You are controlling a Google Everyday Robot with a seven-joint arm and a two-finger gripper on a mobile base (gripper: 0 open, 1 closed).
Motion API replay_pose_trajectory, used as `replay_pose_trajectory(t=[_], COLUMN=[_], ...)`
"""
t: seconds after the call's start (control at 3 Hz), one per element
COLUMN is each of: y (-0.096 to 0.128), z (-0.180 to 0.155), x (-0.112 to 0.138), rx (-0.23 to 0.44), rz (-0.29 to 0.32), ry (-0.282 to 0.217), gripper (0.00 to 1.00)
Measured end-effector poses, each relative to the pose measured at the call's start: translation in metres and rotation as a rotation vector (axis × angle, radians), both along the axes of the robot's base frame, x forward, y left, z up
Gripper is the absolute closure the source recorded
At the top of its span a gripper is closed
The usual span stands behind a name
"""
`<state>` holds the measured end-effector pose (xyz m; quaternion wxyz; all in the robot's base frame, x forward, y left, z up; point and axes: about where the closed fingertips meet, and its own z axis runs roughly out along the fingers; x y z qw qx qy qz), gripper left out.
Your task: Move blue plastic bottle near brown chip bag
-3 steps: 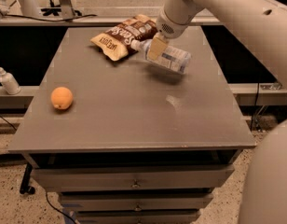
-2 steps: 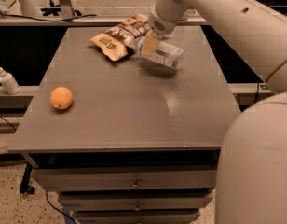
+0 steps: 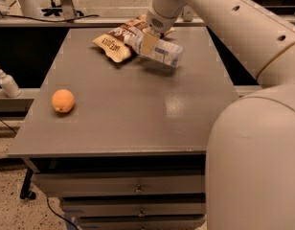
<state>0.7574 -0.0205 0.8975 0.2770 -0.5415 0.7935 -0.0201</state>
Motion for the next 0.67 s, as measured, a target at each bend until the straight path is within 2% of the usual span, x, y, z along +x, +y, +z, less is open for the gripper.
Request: replay_pose_trajectory(t=[0.67], y=[-0.0008], z=[-0.0087], x=[-0.0024], rx=[-0.012], rz=[0.003], ry=[0.016], gripper=[0.04])
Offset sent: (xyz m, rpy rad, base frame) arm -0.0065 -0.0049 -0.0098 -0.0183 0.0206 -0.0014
